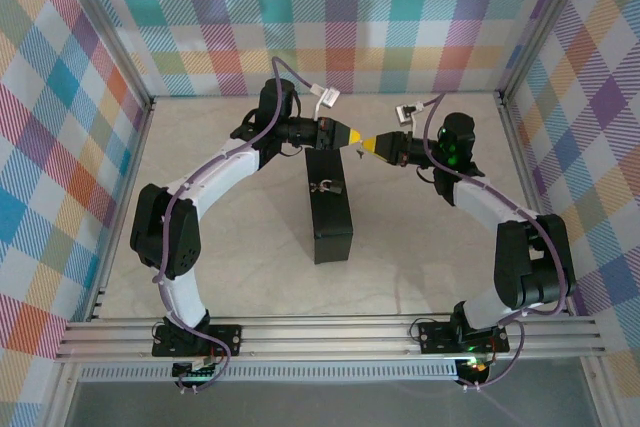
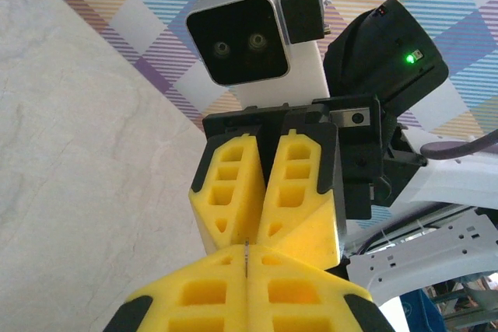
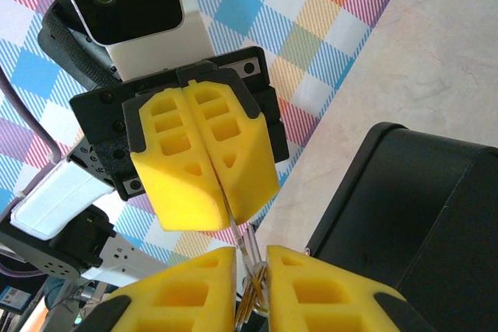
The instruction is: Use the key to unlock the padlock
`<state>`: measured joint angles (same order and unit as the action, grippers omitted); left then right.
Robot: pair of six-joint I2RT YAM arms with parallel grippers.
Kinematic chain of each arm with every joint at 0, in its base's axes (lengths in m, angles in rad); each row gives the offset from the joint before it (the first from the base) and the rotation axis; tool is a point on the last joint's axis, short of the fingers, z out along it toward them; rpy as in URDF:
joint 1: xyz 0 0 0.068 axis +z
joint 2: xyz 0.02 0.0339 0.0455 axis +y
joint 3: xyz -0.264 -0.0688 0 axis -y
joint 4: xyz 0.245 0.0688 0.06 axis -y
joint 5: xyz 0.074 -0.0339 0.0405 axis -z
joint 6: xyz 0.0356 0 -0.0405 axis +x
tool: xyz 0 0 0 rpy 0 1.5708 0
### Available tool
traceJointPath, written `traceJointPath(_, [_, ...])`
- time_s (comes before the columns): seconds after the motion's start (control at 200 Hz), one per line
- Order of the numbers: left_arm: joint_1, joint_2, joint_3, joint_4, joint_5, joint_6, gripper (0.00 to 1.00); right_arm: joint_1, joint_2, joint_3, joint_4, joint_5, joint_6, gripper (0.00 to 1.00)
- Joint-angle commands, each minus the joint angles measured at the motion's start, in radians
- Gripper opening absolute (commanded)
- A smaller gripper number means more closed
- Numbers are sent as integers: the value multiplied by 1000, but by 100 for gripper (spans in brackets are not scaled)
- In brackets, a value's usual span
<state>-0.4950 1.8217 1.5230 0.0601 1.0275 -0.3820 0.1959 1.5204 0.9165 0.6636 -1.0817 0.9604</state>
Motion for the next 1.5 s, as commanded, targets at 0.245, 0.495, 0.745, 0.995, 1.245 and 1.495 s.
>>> traceJointPath(0.245, [5, -33, -23, 46, 2, -24, 0, 8, -10, -25, 73, -5, 6, 3])
traceJointPath(0.495, [30, -47, 7, -158, -88, 98, 34, -3, -77, 4, -296, 4, -207, 0])
traceJointPath(0.745, [55, -103, 92, -555, -231, 522, 43, -15, -50, 178, -922, -44, -609, 0])
traceJointPath(0.995, [8, -177, 119, -876, -231, 1257, 62, -15, -8, 204, -1077, -71, -659, 0])
traceJointPath(1.245, [-29, -100, 209, -1092, -246, 1515, 64, -15, -11, 174, -1130, -91, -659, 0])
traceJointPath(1.495, [-63, -45, 173, -1036, -286, 1562, 65, -15, -9, 146, -1140, -91, -645, 0])
